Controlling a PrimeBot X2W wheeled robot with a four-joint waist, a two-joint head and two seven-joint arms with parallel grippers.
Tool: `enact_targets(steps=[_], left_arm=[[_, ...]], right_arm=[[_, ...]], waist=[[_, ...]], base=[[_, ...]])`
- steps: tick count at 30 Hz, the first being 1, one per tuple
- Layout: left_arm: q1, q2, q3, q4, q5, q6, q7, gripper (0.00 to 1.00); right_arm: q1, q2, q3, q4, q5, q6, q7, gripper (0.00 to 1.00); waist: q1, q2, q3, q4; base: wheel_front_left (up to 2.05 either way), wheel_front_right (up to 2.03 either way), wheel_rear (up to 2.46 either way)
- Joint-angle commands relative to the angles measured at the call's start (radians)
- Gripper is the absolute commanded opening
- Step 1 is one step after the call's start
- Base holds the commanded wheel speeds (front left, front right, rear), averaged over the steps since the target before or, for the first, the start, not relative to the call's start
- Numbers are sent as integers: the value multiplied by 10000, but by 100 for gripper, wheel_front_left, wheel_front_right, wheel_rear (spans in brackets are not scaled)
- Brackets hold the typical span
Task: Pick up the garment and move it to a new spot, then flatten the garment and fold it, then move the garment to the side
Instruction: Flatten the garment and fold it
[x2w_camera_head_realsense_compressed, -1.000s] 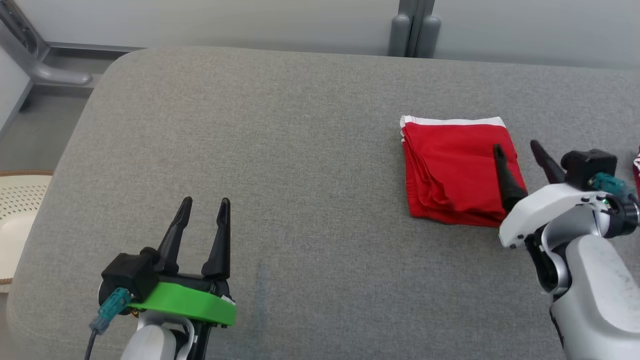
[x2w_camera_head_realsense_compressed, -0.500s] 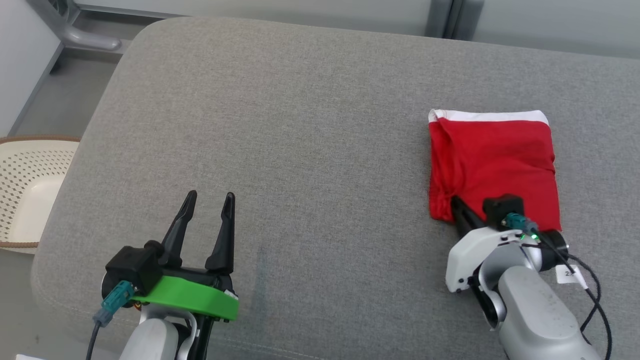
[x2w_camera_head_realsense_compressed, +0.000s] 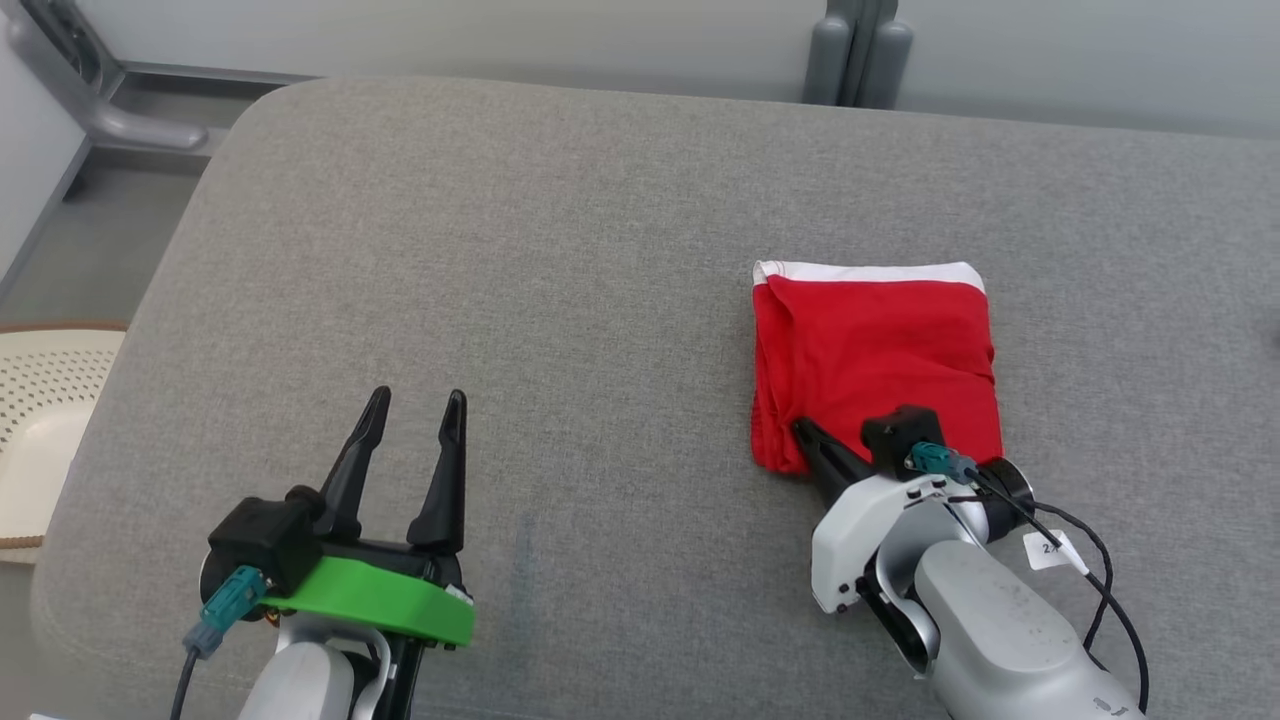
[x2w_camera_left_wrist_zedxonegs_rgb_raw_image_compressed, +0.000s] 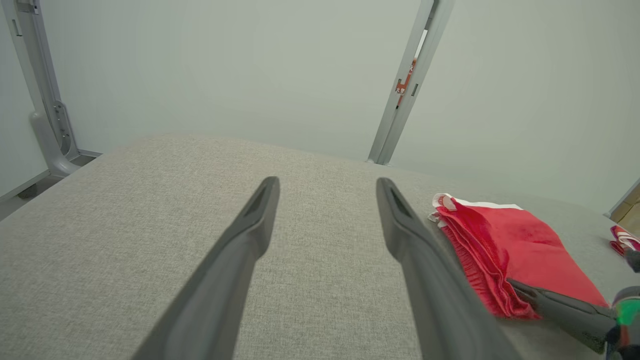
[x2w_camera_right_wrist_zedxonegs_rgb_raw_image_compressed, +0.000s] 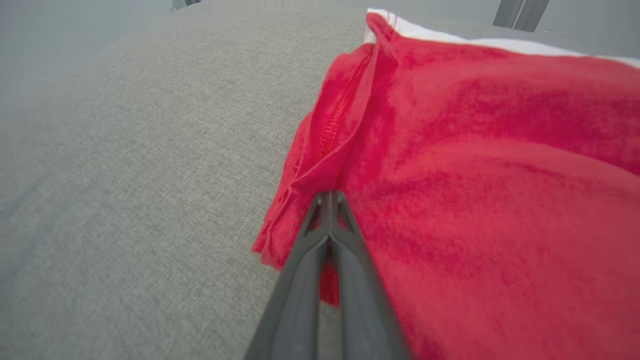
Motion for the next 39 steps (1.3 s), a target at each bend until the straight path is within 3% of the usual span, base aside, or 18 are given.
enact_targets(steps=[1, 8, 15, 16, 17, 22, 29, 39], left_arm=[[152, 86, 17, -24, 8, -28, 3, 100], [247, 107, -49, 18, -10, -28, 3, 100], [397, 192, 8, 65, -82, -28, 3, 100], [468, 210, 64, 60, -72, -28, 3, 100], [522, 223, 140, 45, -56, -28, 3, 100], [878, 237, 624, -100, 36, -28, 3, 100], [1229, 141, 1395, -418, 247, -27, 3, 100], [1552, -10, 2140, -801, 833, -19, 3, 100]], right_arm=[[-88, -12, 112, -50, 86, -2, -81, 0], [-12, 3, 1098, -265, 330, -2, 71, 0], [216, -3, 2697, -913, 1633, -2, 552, 0], [220, -10, 2777, -1078, 1856, -2, 520, 34], [212, -25, 2718, -1226, 2017, -2, 397, 100], [479, -452, 1523, -2155, 2248, -4, -309, 100], [1490, -858, -1258, -3780, 1123, -2, -565, 100], [3050, -551, -4353, -6164, -403, -2, 660, 100]], waist=[[0, -1, -181, -172], [0, -1, -347, -263], [0, -1, -577, -231], [0, -1, -630, -255], [0, -1, -680, -289], [0, -1, -953, -618], [0, -1, -1082, -1264], [0, -1, -1237, -1966]], base=[[0, 0, 0], [0, 0, 0], [0, 0, 0], [0, 0, 0], [0, 0, 0], [0, 0, 0], [0, 0, 0], [0, 0, 0]])
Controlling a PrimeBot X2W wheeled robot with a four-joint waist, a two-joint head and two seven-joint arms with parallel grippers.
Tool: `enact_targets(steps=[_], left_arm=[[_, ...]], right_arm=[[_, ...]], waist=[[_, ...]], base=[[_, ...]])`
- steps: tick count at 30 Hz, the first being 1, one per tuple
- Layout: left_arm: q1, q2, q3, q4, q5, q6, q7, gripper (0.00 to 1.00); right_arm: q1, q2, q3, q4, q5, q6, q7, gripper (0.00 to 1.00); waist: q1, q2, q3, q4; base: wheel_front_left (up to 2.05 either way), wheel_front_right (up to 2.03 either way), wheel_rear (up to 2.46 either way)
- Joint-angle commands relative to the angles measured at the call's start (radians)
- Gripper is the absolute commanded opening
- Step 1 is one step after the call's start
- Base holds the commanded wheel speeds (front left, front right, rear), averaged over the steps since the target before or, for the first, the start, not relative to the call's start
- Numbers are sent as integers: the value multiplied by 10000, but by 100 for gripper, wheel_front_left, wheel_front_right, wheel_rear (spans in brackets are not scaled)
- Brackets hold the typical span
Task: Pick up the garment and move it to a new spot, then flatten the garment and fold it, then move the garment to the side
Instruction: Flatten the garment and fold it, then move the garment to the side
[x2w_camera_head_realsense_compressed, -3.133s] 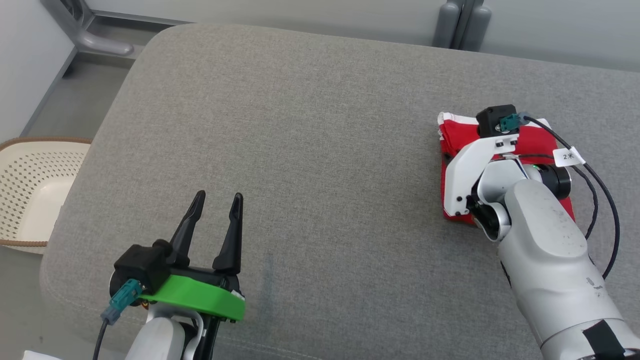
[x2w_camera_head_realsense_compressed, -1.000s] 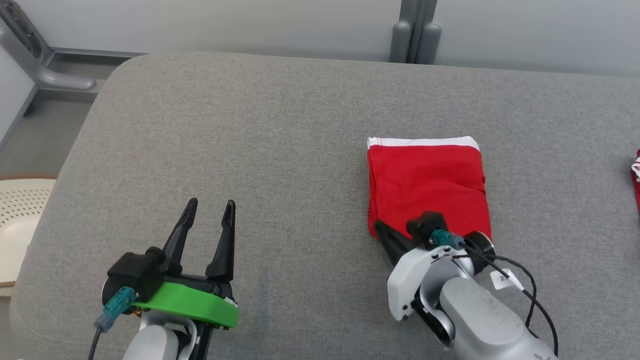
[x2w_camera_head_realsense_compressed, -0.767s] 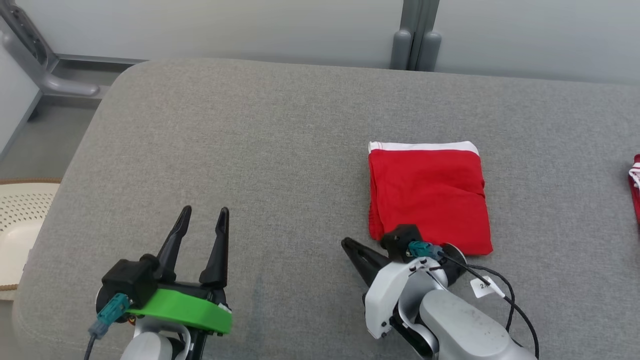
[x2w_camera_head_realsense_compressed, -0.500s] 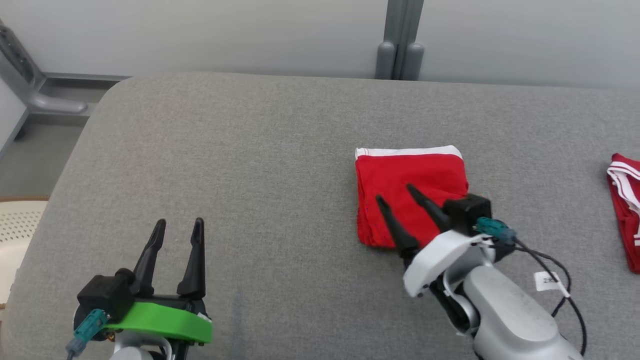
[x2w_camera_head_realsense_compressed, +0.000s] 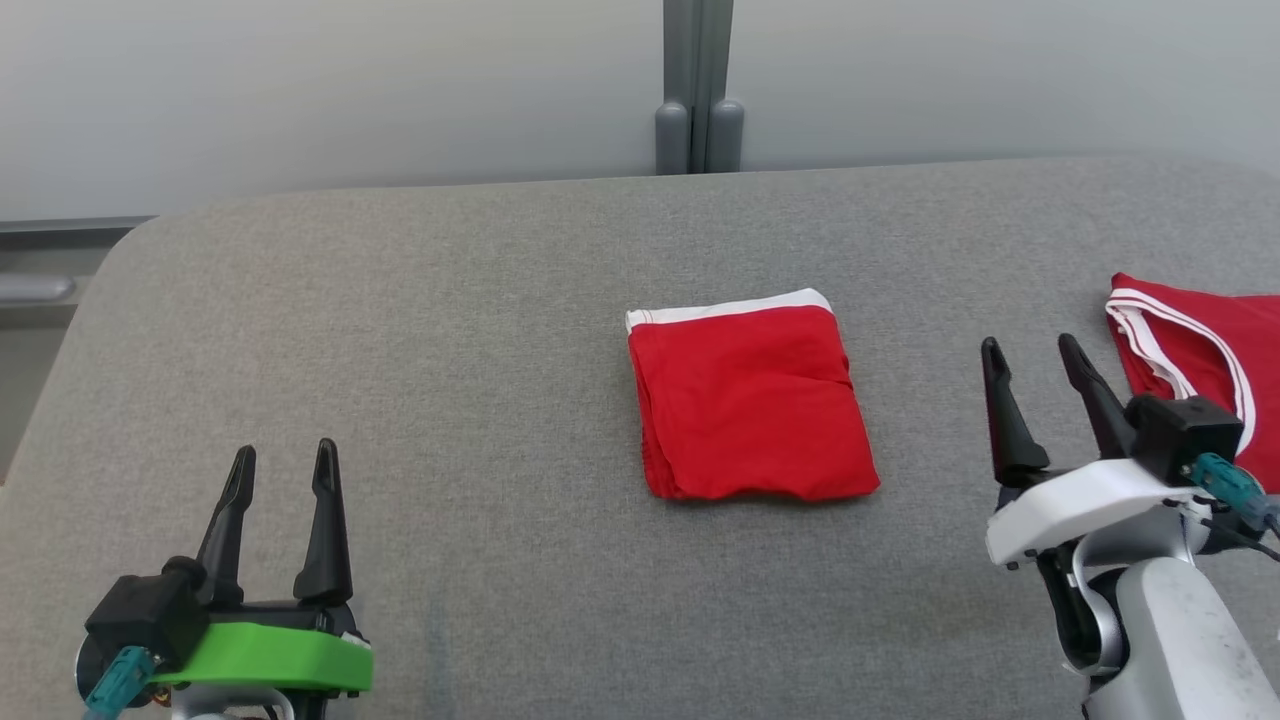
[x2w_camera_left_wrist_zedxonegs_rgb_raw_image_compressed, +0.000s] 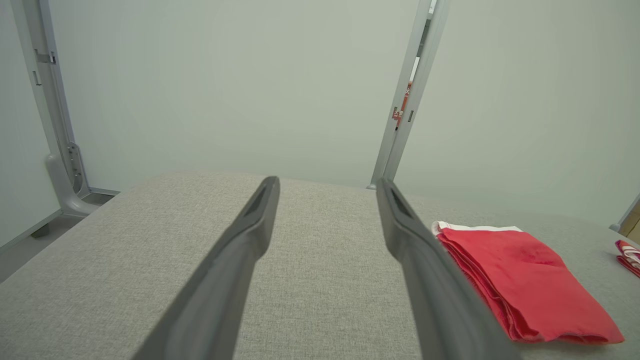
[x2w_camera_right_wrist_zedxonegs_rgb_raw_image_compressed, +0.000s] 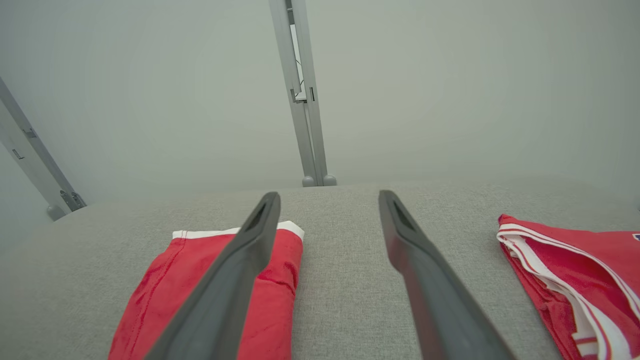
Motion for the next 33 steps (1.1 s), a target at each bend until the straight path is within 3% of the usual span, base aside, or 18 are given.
enact_targets(steps=[1, 7, 15, 33], left_arm=[[201, -17, 82, -28, 104, -20, 3, 100], [385, -64, 213, -38, 337, -22, 3, 100], [475, -18, 146, 119, 391, -25, 3, 100], [43, 203, -175, 963, 174, 23, 42, 100]], right_arm=[[235, 26, -212, -209, -125, -2, 146, 100], [764, 78, -756, -709, -491, -2, 685, 100], [969, -259, -375, -608, -370, -2, 651, 100], [1078, -275, 335, -275, 133, -2, 462, 100]], waist=[[0, 0, -131, -181], [0, 0, -321, -324], [0, 0, -505, -351], [0, 0, -556, -321]], base=[[0, 0, 0], [0, 0, 0], [0, 0, 0], [0, 0, 0]])
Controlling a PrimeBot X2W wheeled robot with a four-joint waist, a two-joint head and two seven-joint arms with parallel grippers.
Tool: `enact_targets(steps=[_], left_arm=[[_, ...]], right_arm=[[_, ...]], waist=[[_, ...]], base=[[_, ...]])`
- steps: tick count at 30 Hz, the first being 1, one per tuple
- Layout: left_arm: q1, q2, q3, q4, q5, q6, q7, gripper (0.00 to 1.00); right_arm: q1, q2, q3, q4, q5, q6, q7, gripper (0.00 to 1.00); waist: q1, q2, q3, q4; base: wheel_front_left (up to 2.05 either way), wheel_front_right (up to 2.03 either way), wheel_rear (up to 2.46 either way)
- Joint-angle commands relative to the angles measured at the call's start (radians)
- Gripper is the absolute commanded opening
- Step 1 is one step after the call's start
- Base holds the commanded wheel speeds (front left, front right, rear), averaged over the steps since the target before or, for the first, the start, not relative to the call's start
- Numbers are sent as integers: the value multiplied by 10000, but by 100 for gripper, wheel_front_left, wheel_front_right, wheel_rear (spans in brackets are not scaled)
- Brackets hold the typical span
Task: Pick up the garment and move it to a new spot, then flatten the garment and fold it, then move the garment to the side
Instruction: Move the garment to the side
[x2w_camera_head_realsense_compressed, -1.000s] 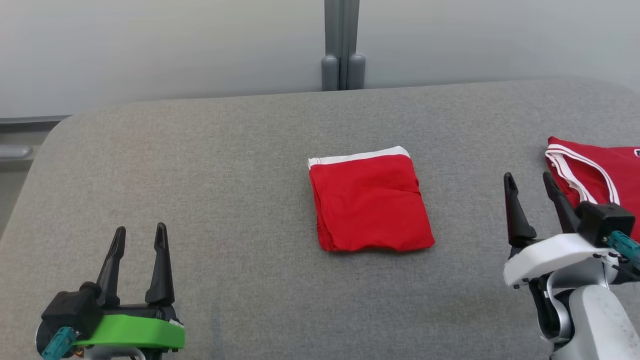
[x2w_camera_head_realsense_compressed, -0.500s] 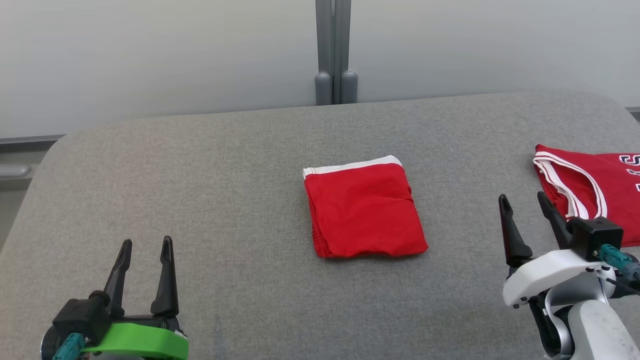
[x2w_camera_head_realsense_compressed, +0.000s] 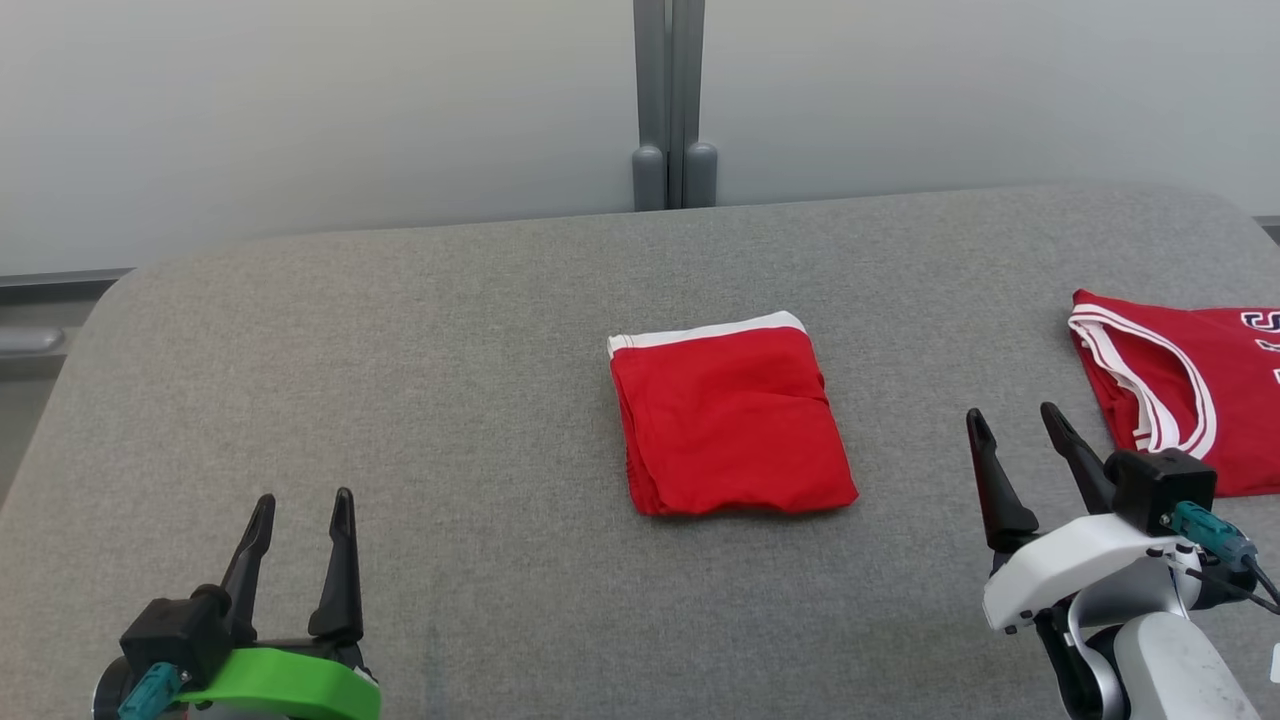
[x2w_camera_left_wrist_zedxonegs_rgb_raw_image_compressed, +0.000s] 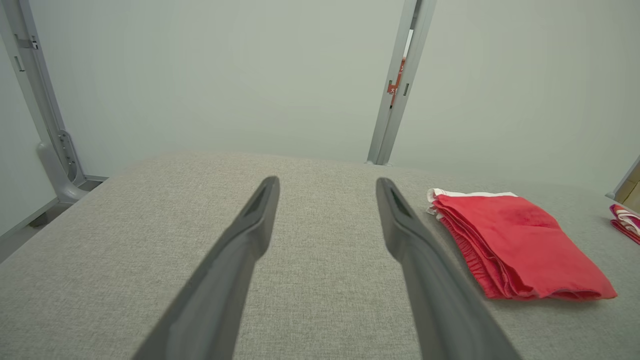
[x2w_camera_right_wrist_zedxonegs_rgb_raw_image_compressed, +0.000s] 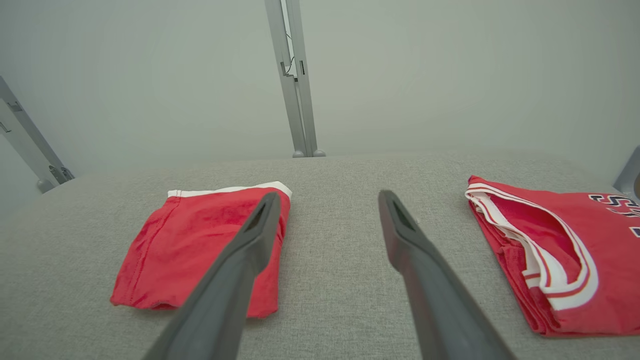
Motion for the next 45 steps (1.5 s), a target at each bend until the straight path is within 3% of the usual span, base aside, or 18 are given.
enact_targets(steps=[1, 11, 19, 23, 28, 33, 42, 43, 44, 45], left_arm=[[-187, 48, 11, 18, 4, 29, 0, 100], [-198, -30, -67, -81, 21, 70, -27, 100], [-508, -143, -231, -285, -55, 41, -38, 100], [-735, -205, -345, -419, -66, 14, -41, 100], [-931, -312, -466, -526, -61, -4, -38, 100], [-978, -369, -553, -493, -77, -19, -40, 100], [-1142, -375, -677, -439, -167, -26, -41, 100], [-1146, -375, -685, -427, -169, -27, -41, 100], [-1141, -378, -698, -409, -175, -27, -42, 100], [-1130, -371, -706, -390, -196, -28, -42, 100]], right_arm=[[66, 13, 14, 14, 46, -2, -69, 100], [-216, -164, 86, 45, 166, -2, 135, 100], [-1778, -663, 752, 454, 1371, -5, 2031, 100], [-2900, -993, 1075, 1400, 1686, -5, 3339, 100], [-4112, -866, 1143, 3232, 1991, -2, 4613, 100], [-4833, -549, 934, 4930, 1853, -2, 5083, 100], [-5456, 74, 171, 7418, 1063, -2, 4935, 100], [-5477, 125, 130, 7623, 1001, -2, 4986, 89], [-5515, 202, 184, 7812, 906, -2, 5036, 36], [-5561, 248, 281, 7942, 846, -2, 5093, 0]], waist=[[0, 0, 14, 6], [0, 0, 190, 94], [0, 0, 794, 444], [0, 0, 1106, 765], [0, 0, 1494, 1291], [0, 0, 1725, 1726], [0, 0, 1934, 2117], [0, 0, 1934, 2115], [0, 0, 1928, 2103], [0, 0, 1918, 2075]], base=[[0, 0, 0], [0, 0, 0], [0, 0, 0], [0, 0, 0], [0, 0, 0], [0, 0, 0], [0, 0, 0], [0, 0, 0], [0, 0, 0], [0, 0, 0]])
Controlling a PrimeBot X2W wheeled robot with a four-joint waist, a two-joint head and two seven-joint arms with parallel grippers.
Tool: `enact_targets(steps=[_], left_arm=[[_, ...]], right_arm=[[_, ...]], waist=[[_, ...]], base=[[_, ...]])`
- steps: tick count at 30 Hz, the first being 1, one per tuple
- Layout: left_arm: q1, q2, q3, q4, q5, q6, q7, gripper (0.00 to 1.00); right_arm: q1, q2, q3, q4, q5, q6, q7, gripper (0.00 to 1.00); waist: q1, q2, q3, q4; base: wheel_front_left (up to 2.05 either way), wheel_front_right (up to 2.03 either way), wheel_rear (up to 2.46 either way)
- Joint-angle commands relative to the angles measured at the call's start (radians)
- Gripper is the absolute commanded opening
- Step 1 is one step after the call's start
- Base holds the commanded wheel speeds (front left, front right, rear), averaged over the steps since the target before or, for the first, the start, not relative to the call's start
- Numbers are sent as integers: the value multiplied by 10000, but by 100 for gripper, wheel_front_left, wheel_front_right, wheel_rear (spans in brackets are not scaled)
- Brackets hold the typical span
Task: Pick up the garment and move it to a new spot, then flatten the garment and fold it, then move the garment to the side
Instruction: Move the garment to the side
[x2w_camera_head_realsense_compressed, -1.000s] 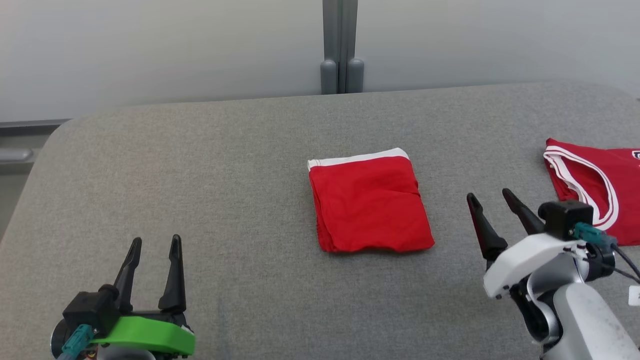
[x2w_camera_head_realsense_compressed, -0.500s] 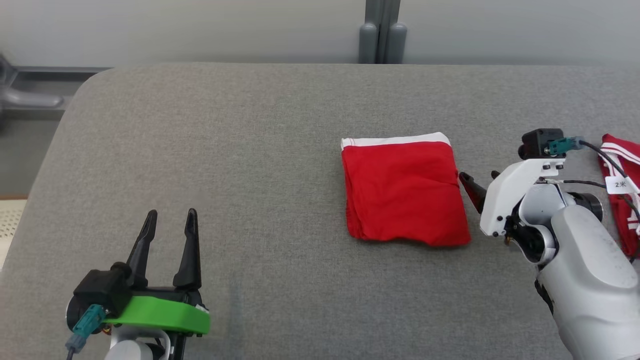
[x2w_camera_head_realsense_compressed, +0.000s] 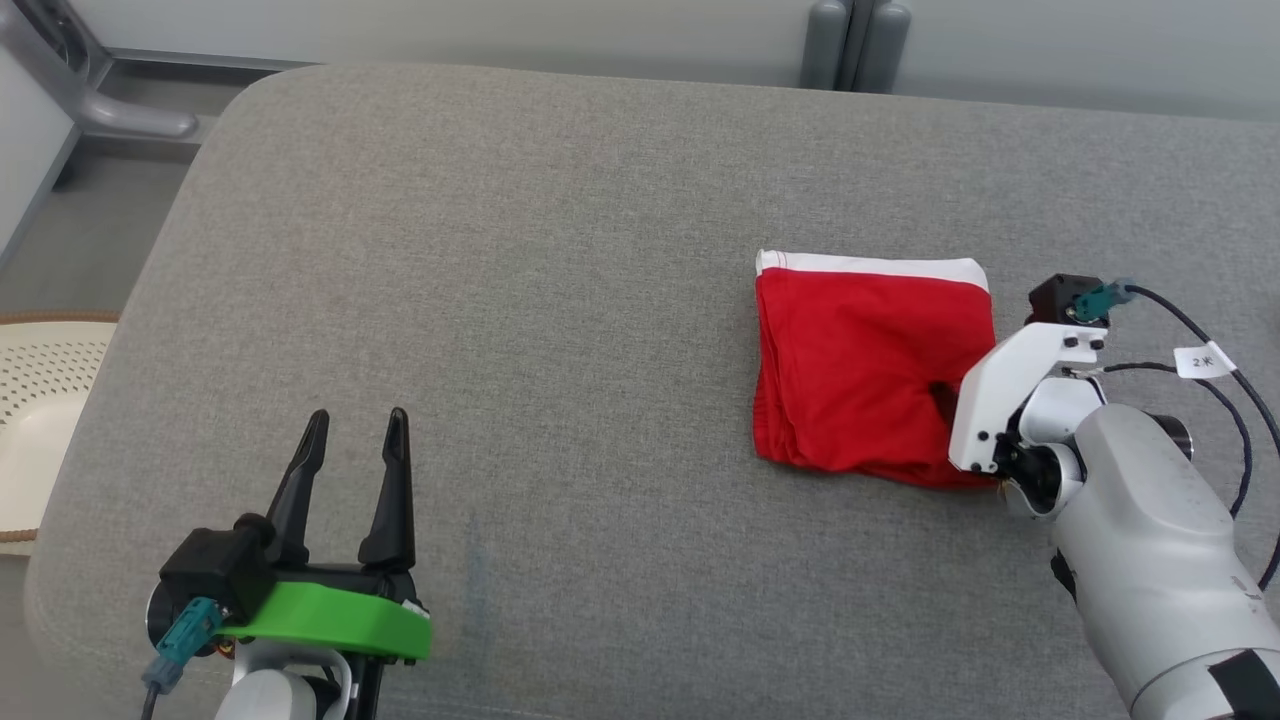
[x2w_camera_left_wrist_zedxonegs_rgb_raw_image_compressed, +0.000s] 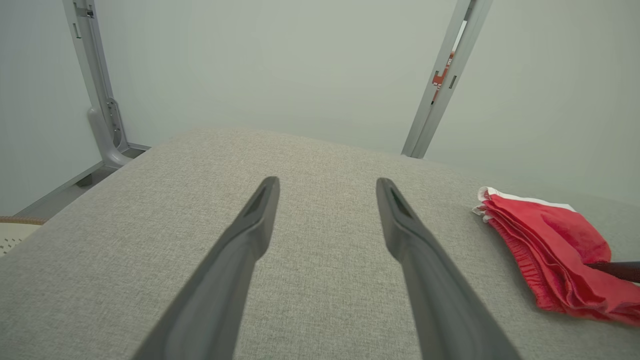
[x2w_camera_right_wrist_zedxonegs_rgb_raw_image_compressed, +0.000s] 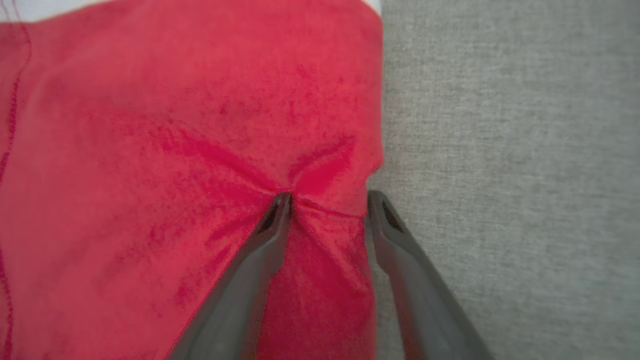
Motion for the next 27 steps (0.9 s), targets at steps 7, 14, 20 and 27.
enact_targets(steps=[7, 14, 20, 27], left_arm=[[119, 60, 71, -45, -120, -29, -19, 100], [384, 42, 367, -471, -15, -28, -20, 100], [343, 21, 434, -842, 37, -29, -20, 100], [100, 277, 382, -1305, 160, -29, -20, 100]], right_arm=[[-534, -465, 1764, -322, -457, -13, 512, 0], [-1336, -1993, 4396, -2716, 716, -11, 2072, 0], [-1726, -3445, 5145, -4480, 1683, -10, 2619, 0], [-1889, -4433, 4994, -4788, 1512, -8, 1676, 0]], waist=[[0, 0, -181, -651], [0, 0, -310, -1972], [0, 0, -43, -3167], [0, 0, 544, -4143]], base=[[0, 0, 0], [0, 0, 0], [0, 0, 0], [0, 0, 0]])
